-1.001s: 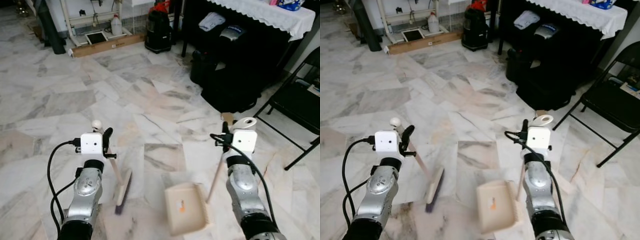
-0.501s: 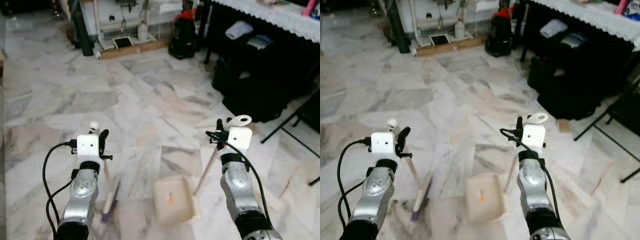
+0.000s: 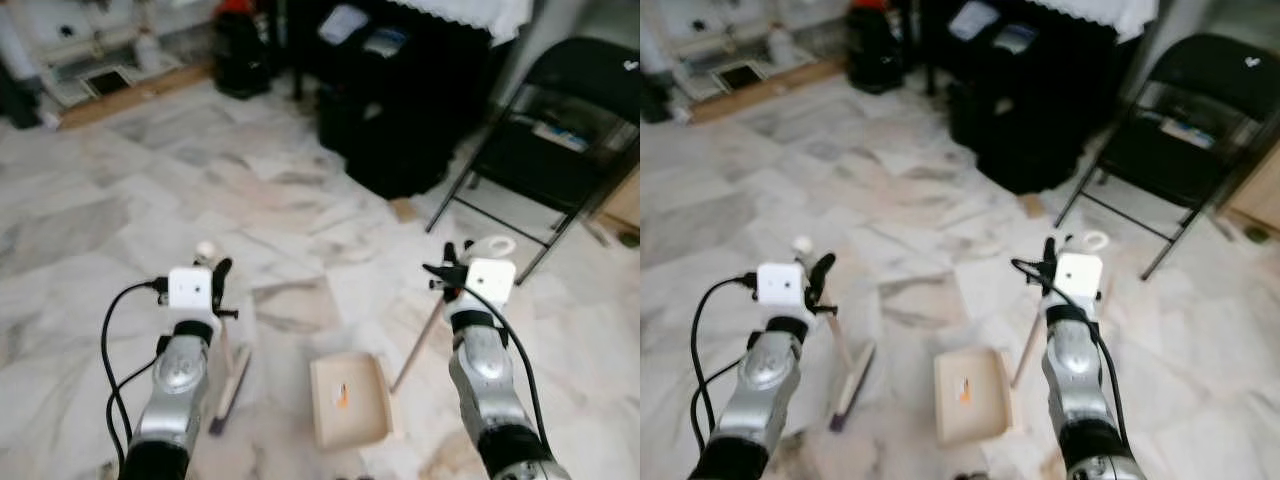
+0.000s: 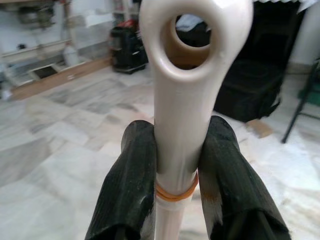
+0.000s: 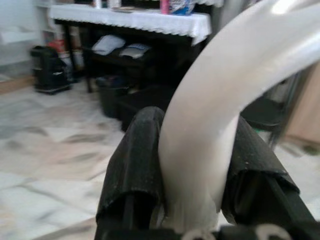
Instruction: Sweep floor
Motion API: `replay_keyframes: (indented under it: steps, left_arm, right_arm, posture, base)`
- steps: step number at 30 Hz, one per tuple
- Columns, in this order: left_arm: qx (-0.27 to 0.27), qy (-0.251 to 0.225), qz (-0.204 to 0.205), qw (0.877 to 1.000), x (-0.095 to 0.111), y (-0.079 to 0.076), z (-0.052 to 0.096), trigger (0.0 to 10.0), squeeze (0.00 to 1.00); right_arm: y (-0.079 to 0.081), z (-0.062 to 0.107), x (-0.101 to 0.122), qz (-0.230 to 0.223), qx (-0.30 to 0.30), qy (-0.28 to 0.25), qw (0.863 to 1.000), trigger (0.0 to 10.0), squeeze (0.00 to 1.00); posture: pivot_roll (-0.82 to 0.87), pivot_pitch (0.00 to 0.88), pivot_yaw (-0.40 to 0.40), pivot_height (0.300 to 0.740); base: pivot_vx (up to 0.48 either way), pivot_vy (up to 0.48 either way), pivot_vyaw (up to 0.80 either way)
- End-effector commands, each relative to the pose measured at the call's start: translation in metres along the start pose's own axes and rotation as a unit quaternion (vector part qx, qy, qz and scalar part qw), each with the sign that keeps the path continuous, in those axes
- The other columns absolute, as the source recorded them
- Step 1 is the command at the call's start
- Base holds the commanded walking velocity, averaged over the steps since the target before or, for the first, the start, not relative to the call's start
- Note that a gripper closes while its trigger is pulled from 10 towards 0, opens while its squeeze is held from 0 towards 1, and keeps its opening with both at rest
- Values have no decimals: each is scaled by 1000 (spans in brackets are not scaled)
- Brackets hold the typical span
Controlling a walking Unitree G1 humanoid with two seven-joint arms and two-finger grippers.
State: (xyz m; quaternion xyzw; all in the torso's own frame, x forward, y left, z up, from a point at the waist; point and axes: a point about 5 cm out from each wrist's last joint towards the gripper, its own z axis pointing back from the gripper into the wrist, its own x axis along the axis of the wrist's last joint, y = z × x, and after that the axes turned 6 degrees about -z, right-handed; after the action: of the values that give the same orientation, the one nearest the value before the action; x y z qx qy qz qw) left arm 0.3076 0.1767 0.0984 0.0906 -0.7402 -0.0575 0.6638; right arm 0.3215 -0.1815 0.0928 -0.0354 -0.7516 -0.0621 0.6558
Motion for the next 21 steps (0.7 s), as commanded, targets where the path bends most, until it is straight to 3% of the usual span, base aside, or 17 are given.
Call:
replay_keyframes:
  steps: [1,3,15,21]
  left_arm:
    - [4,-15,-2,1000,5,3,-1,10000,0]
    - [4,-14,-2,1000,5,3,-1,10000,0]
    - [9,-11,-6,1000,5,4,-2,10000,0]
    - [10,-10,-7,1000,4,4,-2,10000,0]
  right_arm:
    - [3,-2,6,-1,5,-15,1000,10000,0]
    - [2,-2,6,0,4,-17,1000,10000,0]
    - [4,-1,7,3,8,-22,1000,10000,0]
    - [6,-1,6,5,13,-21,1000,10000,0]
  posture:
    - [-58,62,-13,740]
    - [-59,63,-14,740]
    - [-60,66,-15,740]
    - [-60,66,-15,740]
  base:
    - [0,0,-788]
    - [0,0,-700]
    - [0,0,0]
    - [254,0,0]
